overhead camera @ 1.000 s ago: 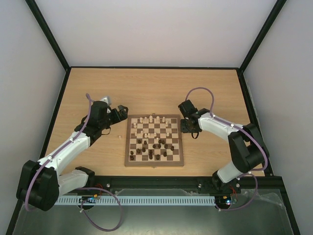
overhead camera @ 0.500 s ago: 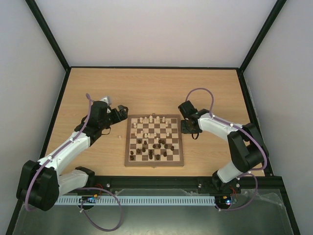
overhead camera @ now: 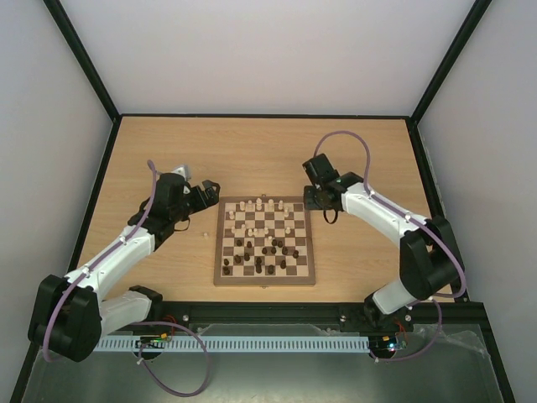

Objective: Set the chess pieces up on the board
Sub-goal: Pick up the chess piece at the center of the board, then place the chess piece on the chessboard.

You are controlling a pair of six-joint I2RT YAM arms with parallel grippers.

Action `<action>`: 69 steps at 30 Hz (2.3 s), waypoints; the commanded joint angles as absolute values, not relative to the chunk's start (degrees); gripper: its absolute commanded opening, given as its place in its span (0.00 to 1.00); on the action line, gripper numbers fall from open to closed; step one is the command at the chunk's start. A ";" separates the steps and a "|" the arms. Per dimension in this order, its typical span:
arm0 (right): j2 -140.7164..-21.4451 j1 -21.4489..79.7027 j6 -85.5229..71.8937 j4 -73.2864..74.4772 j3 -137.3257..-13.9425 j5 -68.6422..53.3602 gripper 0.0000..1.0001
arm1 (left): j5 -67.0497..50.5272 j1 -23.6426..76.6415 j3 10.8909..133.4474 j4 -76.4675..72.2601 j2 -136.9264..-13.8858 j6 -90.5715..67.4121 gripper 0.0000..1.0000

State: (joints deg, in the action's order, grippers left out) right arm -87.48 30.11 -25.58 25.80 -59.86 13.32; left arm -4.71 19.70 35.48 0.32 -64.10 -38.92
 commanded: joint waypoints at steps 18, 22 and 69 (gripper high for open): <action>-101.72 34.87 -21.28 32.21 -74.83 10.99 0.11 | -4.48 19.90 35.25 -0.69 -64.86 -38.92 1.00; -102.38 34.89 -21.19 32.40 -74.52 11.73 0.11 | -4.39 19.86 35.37 -0.70 -65.00 -38.92 0.99; -103.15 34.88 -21.23 29.72 -71.97 11.63 0.23 | -4.22 19.86 35.38 -0.44 -64.42 -38.91 1.00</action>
State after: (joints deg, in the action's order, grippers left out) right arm -102.76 34.54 -21.63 28.34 -71.96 11.97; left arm -4.67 19.70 35.48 0.30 -64.55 -38.92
